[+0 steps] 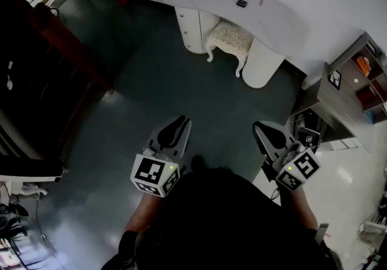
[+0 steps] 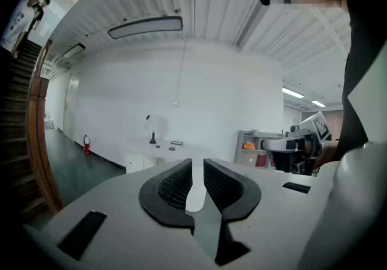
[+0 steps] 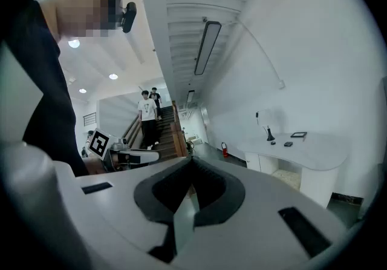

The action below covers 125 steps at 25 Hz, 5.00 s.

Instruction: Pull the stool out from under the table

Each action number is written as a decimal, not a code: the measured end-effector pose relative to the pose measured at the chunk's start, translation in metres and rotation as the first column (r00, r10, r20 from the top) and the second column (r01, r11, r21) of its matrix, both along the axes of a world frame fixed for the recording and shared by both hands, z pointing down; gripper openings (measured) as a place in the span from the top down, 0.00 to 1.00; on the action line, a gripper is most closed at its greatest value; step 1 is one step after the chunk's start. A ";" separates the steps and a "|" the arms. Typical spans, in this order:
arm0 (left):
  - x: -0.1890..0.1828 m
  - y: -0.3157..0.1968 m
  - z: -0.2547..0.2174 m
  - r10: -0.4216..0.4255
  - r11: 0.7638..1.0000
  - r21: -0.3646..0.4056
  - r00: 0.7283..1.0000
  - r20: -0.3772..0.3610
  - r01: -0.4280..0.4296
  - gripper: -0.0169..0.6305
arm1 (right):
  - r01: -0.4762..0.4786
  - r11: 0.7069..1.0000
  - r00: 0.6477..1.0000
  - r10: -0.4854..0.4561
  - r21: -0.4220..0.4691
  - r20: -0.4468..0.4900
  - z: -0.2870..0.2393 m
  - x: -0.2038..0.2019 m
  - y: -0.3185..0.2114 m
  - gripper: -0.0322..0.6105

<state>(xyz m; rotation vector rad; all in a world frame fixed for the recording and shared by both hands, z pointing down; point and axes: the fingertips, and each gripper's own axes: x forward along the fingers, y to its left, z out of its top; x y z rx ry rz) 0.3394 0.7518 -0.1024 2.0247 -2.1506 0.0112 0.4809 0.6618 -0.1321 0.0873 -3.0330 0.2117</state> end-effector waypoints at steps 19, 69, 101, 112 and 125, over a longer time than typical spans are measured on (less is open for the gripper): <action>-0.083 0.021 0.009 -0.043 0.999 0.013 0.999 0.015 0.043 0.87 | 0.046 0.999 0.999 -0.046 0.017 0.001 0.003 -0.088 0.018 0.92; -0.289 -0.327 0.036 0.024 0.989 -0.141 0.995 -0.093 -0.037 0.87 | 0.094 0.977 0.990 -0.112 -0.190 -0.087 0.067 -0.306 -0.299 0.92; -0.475 -0.511 0.087 0.484 0.859 -0.118 0.866 -0.128 -0.497 0.90 | -0.461 0.863 0.885 0.434 -0.205 -0.167 0.093 -0.457 -0.432 0.92; -0.447 -0.563 0.154 0.521 0.831 -0.158 0.846 -0.109 -0.533 0.90 | -0.433 0.870 0.901 0.415 -0.236 -0.126 0.149 -0.450 -0.476 0.92; -0.431 -0.621 0.305 0.546 0.831 -0.077 0.835 -0.072 -0.551 0.90 | -0.544 0.811 0.839 0.526 -0.215 -0.141 0.321 -0.409 -0.542 0.92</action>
